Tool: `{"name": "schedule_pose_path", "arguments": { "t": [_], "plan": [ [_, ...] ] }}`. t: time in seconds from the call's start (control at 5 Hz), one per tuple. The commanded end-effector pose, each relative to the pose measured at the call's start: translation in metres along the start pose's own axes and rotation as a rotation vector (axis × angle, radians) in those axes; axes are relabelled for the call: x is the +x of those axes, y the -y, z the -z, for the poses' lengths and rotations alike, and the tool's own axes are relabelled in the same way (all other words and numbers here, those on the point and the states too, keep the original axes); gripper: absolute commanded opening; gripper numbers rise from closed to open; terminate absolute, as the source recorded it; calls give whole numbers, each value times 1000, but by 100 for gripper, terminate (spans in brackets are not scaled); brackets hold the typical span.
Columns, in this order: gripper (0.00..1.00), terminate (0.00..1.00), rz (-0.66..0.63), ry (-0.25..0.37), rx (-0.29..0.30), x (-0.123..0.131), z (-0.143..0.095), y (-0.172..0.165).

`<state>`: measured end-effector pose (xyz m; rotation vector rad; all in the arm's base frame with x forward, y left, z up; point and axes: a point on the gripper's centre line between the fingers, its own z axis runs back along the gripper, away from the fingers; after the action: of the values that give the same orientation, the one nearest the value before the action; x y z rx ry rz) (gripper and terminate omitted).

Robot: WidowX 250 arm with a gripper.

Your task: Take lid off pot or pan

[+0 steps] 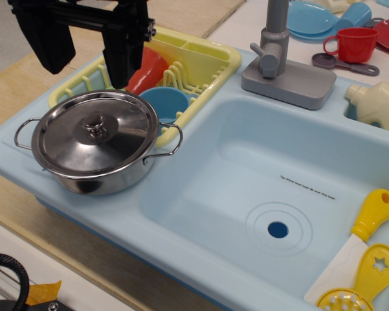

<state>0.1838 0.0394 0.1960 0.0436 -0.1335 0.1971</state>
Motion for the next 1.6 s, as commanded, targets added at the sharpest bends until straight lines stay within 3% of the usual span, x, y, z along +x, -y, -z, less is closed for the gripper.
{"name": "schedule_pose_path", "arguments": {
  "t": [0.0, 0.4, 1.4],
  "plan": [
    [100, 0, 0, 0, 0, 0, 0, 0],
    [100, 0, -59, -23, -14, -11, 20, -5],
    [100, 0, -70, -86, -48, -10, 42, -11]
  ]
}}
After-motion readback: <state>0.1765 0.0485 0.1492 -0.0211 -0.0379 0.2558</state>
